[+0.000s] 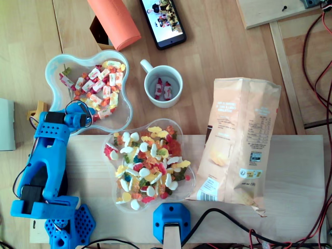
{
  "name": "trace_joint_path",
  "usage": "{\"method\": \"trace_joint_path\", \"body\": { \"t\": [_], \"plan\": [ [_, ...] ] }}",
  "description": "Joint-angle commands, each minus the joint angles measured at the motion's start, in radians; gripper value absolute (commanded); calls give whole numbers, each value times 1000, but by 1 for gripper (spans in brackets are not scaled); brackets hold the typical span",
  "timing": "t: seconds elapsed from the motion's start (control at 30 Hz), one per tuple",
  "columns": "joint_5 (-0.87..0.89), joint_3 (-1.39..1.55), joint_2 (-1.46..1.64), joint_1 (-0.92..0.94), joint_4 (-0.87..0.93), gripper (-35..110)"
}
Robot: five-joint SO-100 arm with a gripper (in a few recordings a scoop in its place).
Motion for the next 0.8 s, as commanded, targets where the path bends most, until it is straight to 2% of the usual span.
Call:
{"method": "trace_joint_path", "body": {
  "t": [0.0,0.63,0.77],
  "plan": [
    [8,-17,15,14,0,21],
    [21,-18,12,-2,0,21],
    [8,-14,6,-2,-63,21]
  ]
}}
